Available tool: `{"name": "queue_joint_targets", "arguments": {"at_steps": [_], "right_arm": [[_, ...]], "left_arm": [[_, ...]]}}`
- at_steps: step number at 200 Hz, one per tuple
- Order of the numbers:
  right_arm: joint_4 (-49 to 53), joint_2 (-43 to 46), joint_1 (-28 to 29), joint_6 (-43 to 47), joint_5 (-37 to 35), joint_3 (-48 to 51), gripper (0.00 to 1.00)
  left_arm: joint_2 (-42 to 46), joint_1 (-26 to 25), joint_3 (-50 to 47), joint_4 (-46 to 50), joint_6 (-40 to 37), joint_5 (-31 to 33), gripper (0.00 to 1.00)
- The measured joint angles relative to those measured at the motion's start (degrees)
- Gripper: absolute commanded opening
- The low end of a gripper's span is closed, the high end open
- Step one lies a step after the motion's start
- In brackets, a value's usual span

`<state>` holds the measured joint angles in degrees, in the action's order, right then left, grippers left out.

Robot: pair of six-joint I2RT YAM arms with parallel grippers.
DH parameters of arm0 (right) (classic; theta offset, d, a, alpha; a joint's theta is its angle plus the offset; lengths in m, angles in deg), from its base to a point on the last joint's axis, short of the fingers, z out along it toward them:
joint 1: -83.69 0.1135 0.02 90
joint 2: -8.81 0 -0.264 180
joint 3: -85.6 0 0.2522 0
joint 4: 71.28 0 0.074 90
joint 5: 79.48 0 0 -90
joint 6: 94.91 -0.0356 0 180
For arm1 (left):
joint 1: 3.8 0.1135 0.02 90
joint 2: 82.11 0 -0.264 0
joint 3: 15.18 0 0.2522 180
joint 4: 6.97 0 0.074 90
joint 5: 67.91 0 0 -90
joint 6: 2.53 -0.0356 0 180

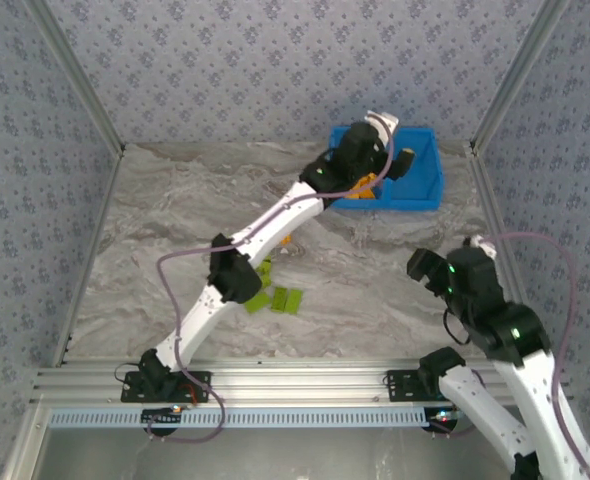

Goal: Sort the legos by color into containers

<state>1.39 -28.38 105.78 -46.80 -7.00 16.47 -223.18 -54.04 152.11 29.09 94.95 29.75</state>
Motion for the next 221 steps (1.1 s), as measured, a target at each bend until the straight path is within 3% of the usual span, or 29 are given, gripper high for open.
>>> {"name": "queue_joint_targets", "arguments": {"at_steps": [25,64,100,138,158,188,205,221], "right_arm": [[-1.84,-14.21,-3.91,2.6,2.34,-1.22,1.0],[-4.5,-32.72,-21.31,-0.96,8.63,-2.05,1.0],[-11.37,-41.72,-30.29,-3.8,15.15,1.36,1.0],[-18.8,-51.12,-31.82,-3.96,18.73,1.92,0.99],[-22.03,-55.98,-31.98,-3.69,20.06,1.92,0.88],[-20.9,-57.75,-32.63,-4.15,18.86,1.44,0.54],[-20.44,-57.27,-32.89,-4.04,18.14,1.77,0.3],[-22.21,-55.74,-32.54,-4.59,18.47,2.14,0.23]], "left_arm": [[23.63,0.42,-23.98,-0.66,0.13,-0.81,0.99],[57.9,2.91,-60.52,-4.13,-1.88,-2.49,0.99],[72.67,3.26,-79.54,-0.83,-4.79,-3.98,0.99],[80.15,3.26,-90.44,1.88,-5.31,-6.67,0.99],[83.25,3.26,-93.92,2.08,-5.31,-9.49,0.99],[86.4,3.26,-97.42,2.19,-4.85,-11.91,0.99],[87.73,3.26,-98.77,2.23,-4.42,-11.91,0.99],[88.78,3.26,-99.49,2.6,-4.35,-11.37,0.99]]}}
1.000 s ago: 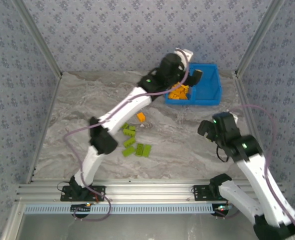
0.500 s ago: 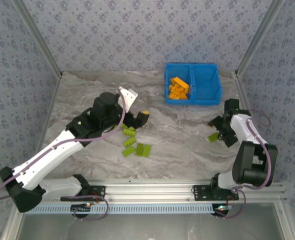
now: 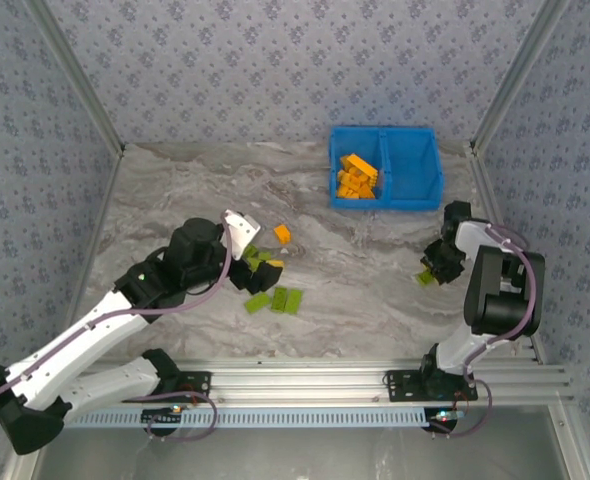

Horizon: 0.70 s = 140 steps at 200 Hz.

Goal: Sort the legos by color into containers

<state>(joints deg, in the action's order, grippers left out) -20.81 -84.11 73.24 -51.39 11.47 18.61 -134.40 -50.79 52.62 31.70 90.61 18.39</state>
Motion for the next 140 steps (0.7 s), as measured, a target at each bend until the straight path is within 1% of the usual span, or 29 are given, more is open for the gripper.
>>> {"name": "queue_joint_targets", "arguments": {"at_steps": [14,32,45,58,69,87,107,134,140], "right_arm": [[-0.39,3.45,1.16,0.04,-0.35,-0.09,0.23],[0.39,8.7,5.88,-0.02,-2.93,-2.49,0.24],[0.5,10.62,10.73,0.35,-5.75,-6.86,0.26],[-0.35,10.54,14.84,1.14,-8.83,-12.41,0.26],[-1.64,9.07,16.65,2.16,-11.06,-17.33,0.26],[-3.06,2.99,17.16,4.42,-15.23,-27.12,0.27],[-3.5,-8.83,15.98,7.98,-19.04,-40.13,0.29],[-0.57,-24.94,14.58,12.39,-20.65,-55.06,0.39],[0.24,-27.67,14.34,13.05,-20.63,-57.33,0.43]], "left_arm": [[0.68,0.0,0.0,0.42,-0.04,0.76,0.99],[1.68,0.0,0.0,0.72,-0.04,2.08,0.99],[2.25,0.0,0.0,0.92,-0.07,3.08,0.99],[2.64,0.0,0.0,1.18,0.0,3.74,0.99],[2.91,0.0,0.0,1.66,0.35,4.22,0.99],[3.3,0.0,0.0,3.02,1.42,4.79,0.99],[4.26,0.0,0.0,4.98,3.04,5.2,0.99],[8.11,0.0,-0.26,6.93,5.49,6.49,0.99],[9.49,0.0,-0.55,7.08,6.08,6.8,0.99]]}}
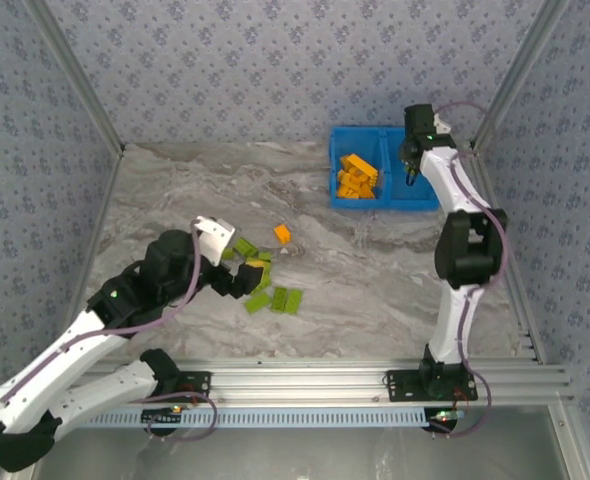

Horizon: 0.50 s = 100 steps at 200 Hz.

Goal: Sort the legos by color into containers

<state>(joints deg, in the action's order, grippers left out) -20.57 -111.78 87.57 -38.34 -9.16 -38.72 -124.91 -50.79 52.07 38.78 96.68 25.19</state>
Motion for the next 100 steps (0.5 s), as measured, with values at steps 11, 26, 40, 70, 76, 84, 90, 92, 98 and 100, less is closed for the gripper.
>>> {"name": "queue_joint_targets", "arguments": {"at_steps": [11,26,40,70,76,84,90,92,98,100], "right_arm": [[1.77,-4.39,-0.46,0.98,0.28,-3.56,0.57],[4.35,-8.17,-0.87,2.84,0.87,-6.56,0.67],[6.8,-9.31,-1.05,4.24,1.05,-8.22,0.71],[7.85,-6.01,-0.57,6.34,1.01,-7.19,0.73],[7.45,-4.26,-0.31,6.67,1.03,-5.44,0.73],[6.99,-1.03,0.28,7.26,1.03,-2.16,0.74],[6.34,2.19,0.94,7.65,1.03,1.25,0.74],[6.03,3.34,1.22,7.82,1.03,2.54,0.74],[5.33,6.67,2.03,8.11,1.07,5.95,0.75],[4.83,7.8,2.38,8.31,1.16,7.41,0.75]], "left_arm": [[2.38,0.0,-0.59,0.22,0.87,0.68,0.99],[4.5,0.0,-1.4,0.39,1.73,1.49,0.99],[5.99,0.0,-1.7,0.85,2.36,2.14,0.99],[5.11,0.0,-1.92,0.94,2.86,2.97,0.99],[4.7,0.0,-2.03,0.94,2.89,3.19,0.99],[4.09,0.0,-2.05,1.05,2.89,3.89,0.99],[3.52,0.0,-2.05,1.14,2.97,4.7,0.99],[3.28,0.0,-2.05,1.16,3.08,5.07,0.99],[2.75,0.0,-2.05,1.36,3.37,6.21,0.99],[2.54,0.0,-2.05,1.46,3.41,6.71,0.99]]}}
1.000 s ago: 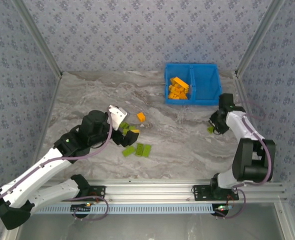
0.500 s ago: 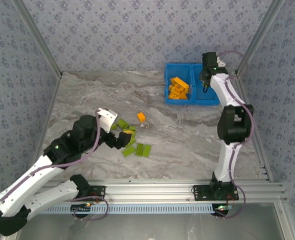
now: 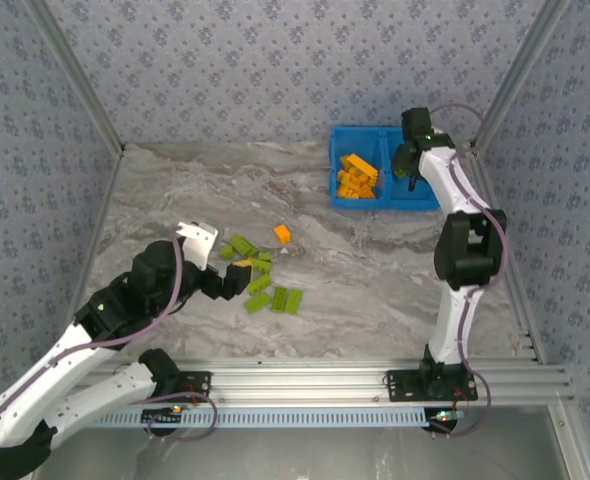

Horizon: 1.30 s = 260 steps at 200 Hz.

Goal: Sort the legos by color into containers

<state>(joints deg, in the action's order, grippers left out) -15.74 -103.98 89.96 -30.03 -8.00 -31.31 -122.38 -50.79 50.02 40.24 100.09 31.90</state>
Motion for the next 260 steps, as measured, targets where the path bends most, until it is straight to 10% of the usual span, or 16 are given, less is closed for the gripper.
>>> {"name": "queue_joint_targets", "arguments": {"at_steps": [60,126,217,260], "right_arm": [[-3.91,32.0,21.55,-0.94,7.15,30.56,0.79],[-5.22,27.3,46.07,-17.44,18.01,46.4,0.81],[-9.92,8.41,49.66,-21.07,19.61,37.33,0.74],[-7.54,7.13,49.51,-22.62,17.42,36.65,0.44]], "left_arm": [[-1.44,2.08,-0.17,2.67,2.71,11.8,0.99],[-4.2,5.27,-1.64,2.23,5.18,12.04,0.99],[-2.49,5.27,-3.1,1.99,7.15,10.78,0.99],[-1.88,5.27,-3.3,1.97,7.41,10.78,0.99]]}}
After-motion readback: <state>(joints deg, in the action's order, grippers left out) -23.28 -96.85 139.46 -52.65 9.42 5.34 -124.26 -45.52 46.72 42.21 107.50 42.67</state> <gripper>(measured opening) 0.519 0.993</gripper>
